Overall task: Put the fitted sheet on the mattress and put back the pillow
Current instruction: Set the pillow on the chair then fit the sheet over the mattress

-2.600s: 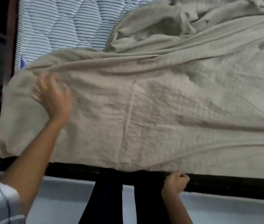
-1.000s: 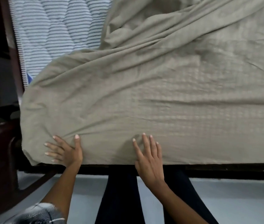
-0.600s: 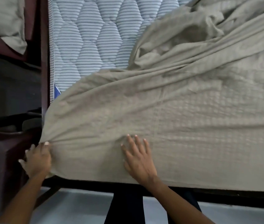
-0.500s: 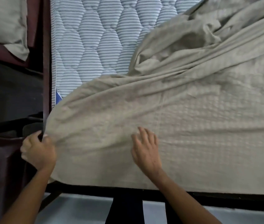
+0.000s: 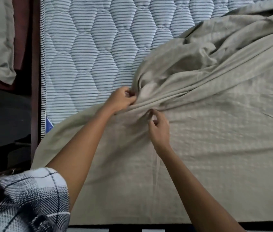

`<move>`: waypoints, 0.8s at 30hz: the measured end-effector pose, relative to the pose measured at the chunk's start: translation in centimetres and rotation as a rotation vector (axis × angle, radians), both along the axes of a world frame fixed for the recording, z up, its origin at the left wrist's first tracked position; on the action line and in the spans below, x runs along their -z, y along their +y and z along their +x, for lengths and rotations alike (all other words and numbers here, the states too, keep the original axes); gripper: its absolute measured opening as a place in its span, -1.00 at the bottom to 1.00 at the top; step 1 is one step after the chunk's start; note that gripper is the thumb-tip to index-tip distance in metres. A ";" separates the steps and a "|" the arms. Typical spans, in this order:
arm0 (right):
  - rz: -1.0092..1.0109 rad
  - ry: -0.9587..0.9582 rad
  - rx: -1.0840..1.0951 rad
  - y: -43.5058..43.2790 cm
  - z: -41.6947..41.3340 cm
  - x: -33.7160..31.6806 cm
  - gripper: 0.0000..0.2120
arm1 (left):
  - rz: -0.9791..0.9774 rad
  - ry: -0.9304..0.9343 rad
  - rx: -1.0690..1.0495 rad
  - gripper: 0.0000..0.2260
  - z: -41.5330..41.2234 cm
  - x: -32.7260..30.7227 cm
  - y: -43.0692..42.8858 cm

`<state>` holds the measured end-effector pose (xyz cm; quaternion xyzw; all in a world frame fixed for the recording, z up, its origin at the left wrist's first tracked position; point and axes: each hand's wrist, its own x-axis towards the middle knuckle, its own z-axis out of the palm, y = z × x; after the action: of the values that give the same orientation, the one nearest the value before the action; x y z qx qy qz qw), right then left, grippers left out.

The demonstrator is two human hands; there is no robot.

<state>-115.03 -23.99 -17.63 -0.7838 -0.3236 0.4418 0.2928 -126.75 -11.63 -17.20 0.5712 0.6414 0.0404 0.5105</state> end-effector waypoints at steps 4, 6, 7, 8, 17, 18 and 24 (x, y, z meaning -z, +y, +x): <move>-0.074 0.649 0.388 1.7 0.8 -1.8 -0.64 | -0.230 0.070 0.217 -0.83 1.6 -1.2 -0.1; -0.084 0.807 0.438 2.5 1.2 -2.3 -0.71 | -0.243 0.099 0.249 -0.79 1.7 -1.6 0.0; -0.094 0.818 0.452 2.8 1.1 -2.3 -0.74 | -0.167 0.097 0.145 -0.82 1.4 -1.7 0.2; -0.105 0.772 0.466 3.0 1.0 -2.1 -0.75 | -0.047 0.110 -0.048 -0.87 0.7 -1.7 0.7; -0.037 0.315 0.344 5.6 -1.8 -0.8 -0.77 | 0.208 0.238 -0.404 -0.60 -3.7 0.1 2.4; -0.038 0.325 0.362 6.2 -2.1 -0.8 -0.77 | 0.202 0.205 -0.437 -0.64 -3.9 0.3 2.7; -0.101 0.456 0.354 9.1 -2.7 -0.6 -0.82 | -0.373 -0.057 0.158 -0.86 -1.0 -1.8 4.2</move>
<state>-117.72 -14.91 -17.02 -0.7223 -0.0852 0.5640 0.3911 -127.74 -7.46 -15.42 0.5139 0.5765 -0.1031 0.6269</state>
